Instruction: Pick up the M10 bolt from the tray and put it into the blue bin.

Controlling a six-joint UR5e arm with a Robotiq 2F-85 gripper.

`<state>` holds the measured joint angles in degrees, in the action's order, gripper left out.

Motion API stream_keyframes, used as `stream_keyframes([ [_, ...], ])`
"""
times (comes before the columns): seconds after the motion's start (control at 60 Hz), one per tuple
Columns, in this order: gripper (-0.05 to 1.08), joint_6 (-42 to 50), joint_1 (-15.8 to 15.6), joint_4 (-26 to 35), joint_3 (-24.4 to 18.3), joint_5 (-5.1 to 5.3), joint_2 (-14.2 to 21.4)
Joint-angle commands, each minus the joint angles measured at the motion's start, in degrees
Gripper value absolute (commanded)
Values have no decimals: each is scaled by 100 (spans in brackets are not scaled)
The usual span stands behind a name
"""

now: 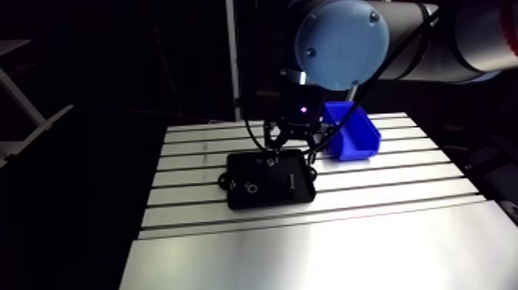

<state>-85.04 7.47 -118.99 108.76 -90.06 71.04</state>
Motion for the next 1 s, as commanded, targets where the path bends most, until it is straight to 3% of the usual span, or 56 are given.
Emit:
stream_keyframes([
  [0.017, 41, -7, 0, -117, 43, 2, -128],
  [0.267, 47, -166, 0, -251, 106, -7, -225],
  [1.0, 49, -297, 0, -357, 254, -7, -315],
])
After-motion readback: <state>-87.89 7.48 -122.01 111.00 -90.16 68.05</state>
